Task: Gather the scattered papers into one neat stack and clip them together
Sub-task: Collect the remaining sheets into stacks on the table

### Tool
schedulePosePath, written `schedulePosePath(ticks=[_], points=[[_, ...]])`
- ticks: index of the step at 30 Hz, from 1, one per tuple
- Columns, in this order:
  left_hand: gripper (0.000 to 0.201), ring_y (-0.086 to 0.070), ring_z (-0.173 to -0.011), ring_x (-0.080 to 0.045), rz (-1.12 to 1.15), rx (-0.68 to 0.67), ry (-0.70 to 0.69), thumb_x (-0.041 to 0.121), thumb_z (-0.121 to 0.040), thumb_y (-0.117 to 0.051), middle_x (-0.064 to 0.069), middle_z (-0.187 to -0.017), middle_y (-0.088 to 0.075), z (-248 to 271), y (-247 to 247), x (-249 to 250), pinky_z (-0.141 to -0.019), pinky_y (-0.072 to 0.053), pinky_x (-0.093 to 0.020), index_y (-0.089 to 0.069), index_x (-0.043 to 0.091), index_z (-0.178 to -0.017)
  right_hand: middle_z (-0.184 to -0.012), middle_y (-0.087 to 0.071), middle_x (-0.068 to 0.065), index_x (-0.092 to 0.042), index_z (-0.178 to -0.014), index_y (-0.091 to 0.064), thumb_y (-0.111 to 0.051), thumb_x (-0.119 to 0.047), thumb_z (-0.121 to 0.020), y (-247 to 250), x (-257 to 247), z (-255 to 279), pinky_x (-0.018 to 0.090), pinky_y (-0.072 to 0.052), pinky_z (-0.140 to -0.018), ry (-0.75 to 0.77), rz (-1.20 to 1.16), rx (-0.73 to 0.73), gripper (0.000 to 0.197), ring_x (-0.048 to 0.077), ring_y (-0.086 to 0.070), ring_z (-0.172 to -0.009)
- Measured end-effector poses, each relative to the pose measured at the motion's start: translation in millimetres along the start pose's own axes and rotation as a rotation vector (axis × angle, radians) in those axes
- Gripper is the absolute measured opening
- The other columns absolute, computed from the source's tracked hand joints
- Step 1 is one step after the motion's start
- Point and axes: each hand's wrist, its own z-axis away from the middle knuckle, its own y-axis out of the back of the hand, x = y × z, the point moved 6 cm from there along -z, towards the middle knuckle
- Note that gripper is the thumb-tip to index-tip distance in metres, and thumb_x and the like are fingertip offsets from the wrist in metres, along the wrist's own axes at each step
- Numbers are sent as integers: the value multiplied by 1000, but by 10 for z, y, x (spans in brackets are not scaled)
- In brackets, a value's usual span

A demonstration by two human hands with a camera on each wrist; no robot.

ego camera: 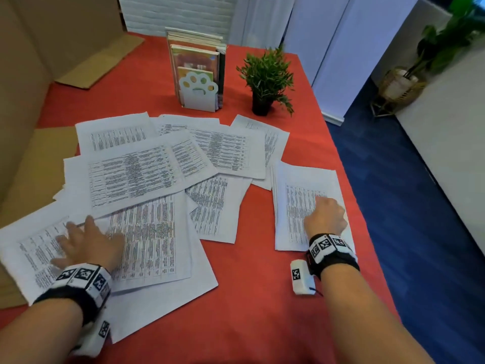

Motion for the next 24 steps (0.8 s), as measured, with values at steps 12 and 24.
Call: schedulePosePath(ticks=[12, 24], points=[[83, 12, -146, -32, -157, -262, -120, 70, -83, -33, 2, -159, 19, 318, -389, -211, -109, -8, -68, 6, 38, -148, -130, -50, 15, -8, -130, -52, -47, -14, -93, -862, -1810, 904, 25, -34, -99, 623, -347, -492, 37, 27, -48, -123], [45, -55, -95, -26, 773, -49, -31, 18, -87, -61, -15, -122, -55, 102, -72, -43, -79, -47, -35, -40, 11, -126, -112, -65, 15, -6, -117, -57, -47, 0, -84, -978, -1692, 798, 27, -42, -75, 274, -494, -443, 35, 29, -60, -97]])
